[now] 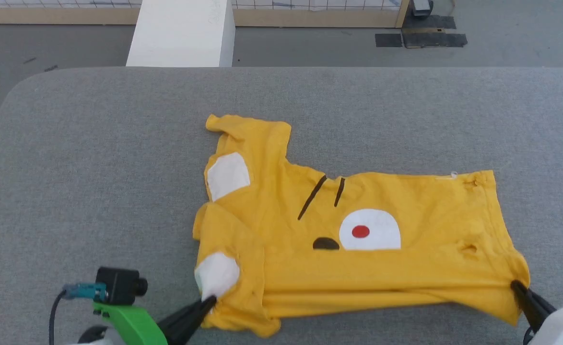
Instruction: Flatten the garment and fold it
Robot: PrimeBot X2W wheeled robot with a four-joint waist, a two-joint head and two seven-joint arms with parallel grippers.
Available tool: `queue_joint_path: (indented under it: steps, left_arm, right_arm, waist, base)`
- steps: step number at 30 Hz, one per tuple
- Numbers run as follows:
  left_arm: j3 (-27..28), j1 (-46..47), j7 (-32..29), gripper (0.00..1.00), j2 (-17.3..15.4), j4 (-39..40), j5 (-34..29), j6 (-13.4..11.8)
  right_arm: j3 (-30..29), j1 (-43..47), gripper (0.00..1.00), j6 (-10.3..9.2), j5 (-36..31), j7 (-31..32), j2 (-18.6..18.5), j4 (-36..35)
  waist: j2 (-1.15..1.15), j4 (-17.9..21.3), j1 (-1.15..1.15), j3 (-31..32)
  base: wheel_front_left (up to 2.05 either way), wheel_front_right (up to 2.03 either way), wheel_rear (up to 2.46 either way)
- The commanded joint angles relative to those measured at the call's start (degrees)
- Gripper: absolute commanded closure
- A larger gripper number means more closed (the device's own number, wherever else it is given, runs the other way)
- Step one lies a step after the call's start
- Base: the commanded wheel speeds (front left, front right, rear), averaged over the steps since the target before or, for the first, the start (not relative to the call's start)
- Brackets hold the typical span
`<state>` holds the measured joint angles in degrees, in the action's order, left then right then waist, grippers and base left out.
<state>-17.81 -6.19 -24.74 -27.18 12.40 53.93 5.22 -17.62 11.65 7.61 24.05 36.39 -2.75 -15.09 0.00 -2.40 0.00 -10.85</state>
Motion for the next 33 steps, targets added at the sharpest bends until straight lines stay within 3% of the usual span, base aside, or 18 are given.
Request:
queue_joint_path:
  steps: [1,5,12,13,14,15,16,26,29,33]
  left_arm:
    - [0.3,-1.8,-0.5,1.00,-1.0,0.7,1.0,-0.5]
    - [0.5,-3.5,-0.7,1.00,-0.8,0.8,2.2,-1.1]
    - [-1.0,-1.2,-0.3,1.00,1.7,-6.4,2.4,-1.0]
    - [-0.9,-0.7,0.1,1.00,2.1,-7.3,2.4,-1.0]
    - [-1.1,-0.2,0.5,0.75,2.4,-8.1,2.1,-0.9]
    - [-1.2,0.2,0.8,0.00,2.6,-8.6,2.0,-0.7]
    - [-1.0,0.6,1.6,0.00,3.0,-8.9,2.0,-0.6]
    - [2.0,0.0,5.4,0.00,2.6,-5.1,2.7,-0.3]
    - [5.2,-0.1,10.4,0.00,2.8,-3.0,0.7,-1.4]
    - [8.8,0.4,19.8,0.00,4.7,-1.9,-4.5,-3.8]
  right_arm:
    - [-0.3,1.3,1.00,-0.12,0.5,0.5,-0.1,-0.5]
    - [0.7,3.0,1.00,-0.12,1.5,1.0,-0.1,0.2]
    - [4.2,3.8,1.00,-0.12,1.4,0.2,-0.1,6.4]
    - [4.4,3.7,0.96,-0.12,1.4,-0.1,-0.1,7.0]
    - [4.6,3.5,0.77,-0.12,1.4,-0.5,-0.1,7.7]
    - [4.5,3.3,0.09,-0.12,1.4,-1.0,-0.1,8.0]
    - [4.3,3.2,0.00,-0.12,1.4,-1.2,-0.1,8.3]
    - [-0.5,1.8,0.00,-0.12,2.1,-1.5,-0.1,2.9]
    - [-2.9,0.4,0.00,-0.12,0.2,-5.2,-0.1,-0.7]
    - [-3.0,-3.1,0.00,-0.12,-5.2,-15.2,-0.1,-3.7]
  waist:
    - [0.00,-0.1,0.00,-0.1]
    - [0.00,-0.6,0.00,-0.7]
    - [0.00,-1.4,0.00,-0.8]
    - [0.00,-1.4,0.00,-0.7]
    - [0.00,-1.4,0.00,-0.6]
    - [0.00,-1.4,0.00,-0.5]
    - [0.00,-1.3,0.00,-0.3]
    - [0.00,-0.7,0.00,0.7]
    - [0.00,-0.8,0.00,0.8]
    - [0.00,-1.2,0.00,1.0]
  base:
    - [0.00,0.00,0.00]
    - [0.00,0.00,0.00]
    - [0.00,0.00,0.00]
    - [0.00,0.00,0.00]
    - [0.00,0.00,0.00]
    - [0.00,0.00,0.00]
    - [0.00,0.00,0.00]
    - [0.00,0.00,0.00]
    - [0.00,0.00,0.00]
    - [0.00,0.00,0.00]
